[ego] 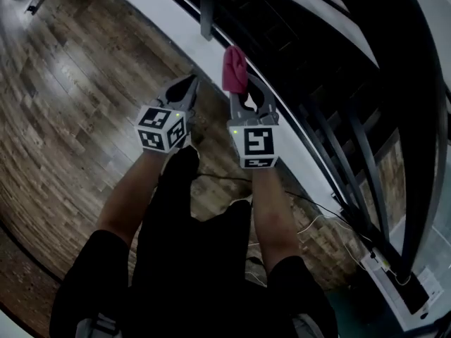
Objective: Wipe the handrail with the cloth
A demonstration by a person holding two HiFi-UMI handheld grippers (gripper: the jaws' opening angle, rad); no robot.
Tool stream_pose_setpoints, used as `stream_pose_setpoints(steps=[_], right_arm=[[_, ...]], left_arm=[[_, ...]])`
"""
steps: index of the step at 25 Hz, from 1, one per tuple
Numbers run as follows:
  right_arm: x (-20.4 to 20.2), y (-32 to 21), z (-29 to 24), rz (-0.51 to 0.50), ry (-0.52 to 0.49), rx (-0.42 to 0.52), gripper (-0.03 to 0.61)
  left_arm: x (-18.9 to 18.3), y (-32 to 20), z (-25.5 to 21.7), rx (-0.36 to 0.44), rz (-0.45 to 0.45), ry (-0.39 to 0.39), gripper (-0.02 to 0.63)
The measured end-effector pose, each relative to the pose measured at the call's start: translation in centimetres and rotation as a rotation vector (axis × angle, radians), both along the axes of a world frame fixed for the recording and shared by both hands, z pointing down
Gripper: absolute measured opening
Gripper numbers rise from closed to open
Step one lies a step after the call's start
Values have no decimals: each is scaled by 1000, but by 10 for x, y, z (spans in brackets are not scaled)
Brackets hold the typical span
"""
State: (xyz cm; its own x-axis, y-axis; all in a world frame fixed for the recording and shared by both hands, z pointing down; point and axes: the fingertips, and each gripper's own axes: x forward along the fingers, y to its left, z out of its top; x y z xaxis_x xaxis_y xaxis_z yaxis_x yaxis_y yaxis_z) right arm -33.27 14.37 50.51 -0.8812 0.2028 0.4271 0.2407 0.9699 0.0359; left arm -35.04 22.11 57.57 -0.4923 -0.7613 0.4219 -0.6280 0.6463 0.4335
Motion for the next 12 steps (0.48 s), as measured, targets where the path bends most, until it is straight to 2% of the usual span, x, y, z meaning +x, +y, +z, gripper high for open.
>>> stream_pose_setpoints(steps=[2, 6, 9, 12], right_arm=[[38, -19, 1, 10, -11, 22, 43], [117, -67, 5, 32, -43, 144, 43], [189, -114, 23, 78, 6, 223, 43], [262, -168, 43, 158, 65, 260, 43]], left_arm=[[27, -21, -2, 7, 24, -8, 0], [88, -86, -1, 7, 176, -60, 0], [140, -135, 5, 23, 265, -68, 0], [199, -186, 10, 41, 351, -56, 0]])
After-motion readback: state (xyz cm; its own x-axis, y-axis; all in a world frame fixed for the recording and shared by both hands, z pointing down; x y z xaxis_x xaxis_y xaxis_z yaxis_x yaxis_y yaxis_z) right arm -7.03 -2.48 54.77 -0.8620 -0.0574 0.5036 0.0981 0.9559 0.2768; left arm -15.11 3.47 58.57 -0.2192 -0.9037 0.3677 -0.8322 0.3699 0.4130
